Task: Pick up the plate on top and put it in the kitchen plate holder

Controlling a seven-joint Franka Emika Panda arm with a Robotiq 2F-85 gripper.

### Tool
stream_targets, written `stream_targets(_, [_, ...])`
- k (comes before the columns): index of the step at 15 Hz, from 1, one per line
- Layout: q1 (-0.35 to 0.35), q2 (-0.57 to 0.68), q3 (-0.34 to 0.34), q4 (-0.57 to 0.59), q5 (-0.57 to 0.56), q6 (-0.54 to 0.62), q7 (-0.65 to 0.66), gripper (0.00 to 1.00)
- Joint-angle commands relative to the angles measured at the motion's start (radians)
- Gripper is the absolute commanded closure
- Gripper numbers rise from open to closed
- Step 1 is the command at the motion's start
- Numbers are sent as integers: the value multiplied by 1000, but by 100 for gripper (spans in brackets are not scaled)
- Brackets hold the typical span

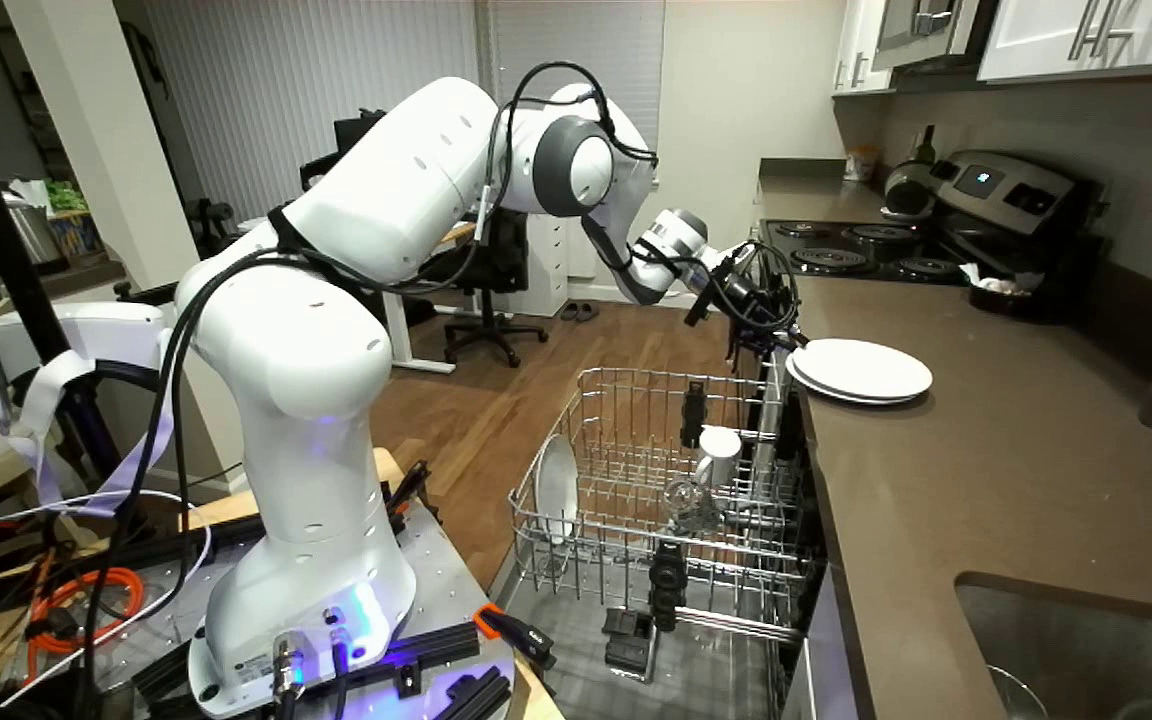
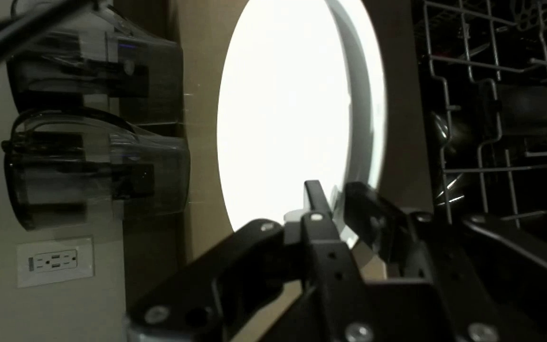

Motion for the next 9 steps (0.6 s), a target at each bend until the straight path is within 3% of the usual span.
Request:
stream_targets(1, [-10,-9,4,-4,46,48,-50,96])
stream_targets(9, [-6,-41,0,-25,70,94,-41,93])
